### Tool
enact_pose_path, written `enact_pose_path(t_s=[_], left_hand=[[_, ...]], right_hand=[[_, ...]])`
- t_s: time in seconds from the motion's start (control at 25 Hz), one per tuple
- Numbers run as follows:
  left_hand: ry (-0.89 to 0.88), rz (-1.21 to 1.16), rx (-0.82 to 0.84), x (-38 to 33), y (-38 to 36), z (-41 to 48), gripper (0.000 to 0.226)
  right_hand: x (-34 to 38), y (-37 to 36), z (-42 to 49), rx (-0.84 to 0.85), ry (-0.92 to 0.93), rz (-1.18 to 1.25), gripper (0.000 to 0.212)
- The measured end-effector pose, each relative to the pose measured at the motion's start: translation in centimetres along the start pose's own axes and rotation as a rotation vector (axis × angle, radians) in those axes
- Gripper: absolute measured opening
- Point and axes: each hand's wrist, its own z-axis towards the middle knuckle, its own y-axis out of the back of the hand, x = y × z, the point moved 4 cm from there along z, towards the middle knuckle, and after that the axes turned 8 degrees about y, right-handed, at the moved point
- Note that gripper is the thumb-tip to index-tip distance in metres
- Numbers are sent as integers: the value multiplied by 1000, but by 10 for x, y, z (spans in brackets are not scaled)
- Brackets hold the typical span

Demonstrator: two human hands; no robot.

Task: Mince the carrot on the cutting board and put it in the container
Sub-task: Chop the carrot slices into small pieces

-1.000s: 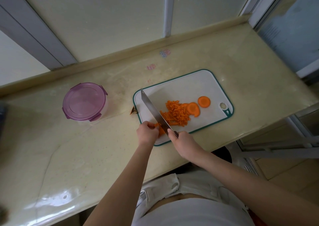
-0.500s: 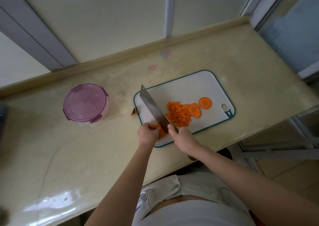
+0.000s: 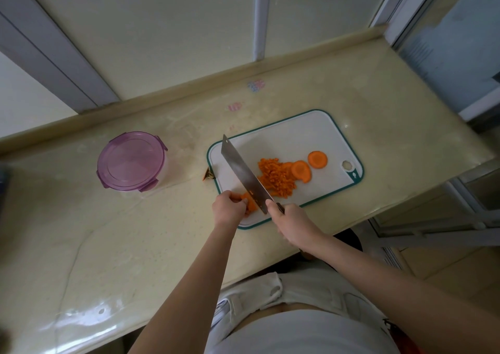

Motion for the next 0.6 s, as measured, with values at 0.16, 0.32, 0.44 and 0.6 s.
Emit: enact_pose_path(t_s=[0.16, 0.32, 0.44, 0.6], left_hand=[[8, -23, 12, 1, -1, -1, 6], [21, -37, 17, 0, -1, -1, 6], [23, -38, 12, 0, -1, 0, 5], [3, -28, 5, -1, -1, -1, 5]], right_hand=[[-3, -4, -5, 9, -25, 9, 49], [-1, -5, -5, 4, -32, 9, 48], [3, -6, -4, 13, -33, -19, 50], [10, -10, 6, -1, -37, -78, 52]])
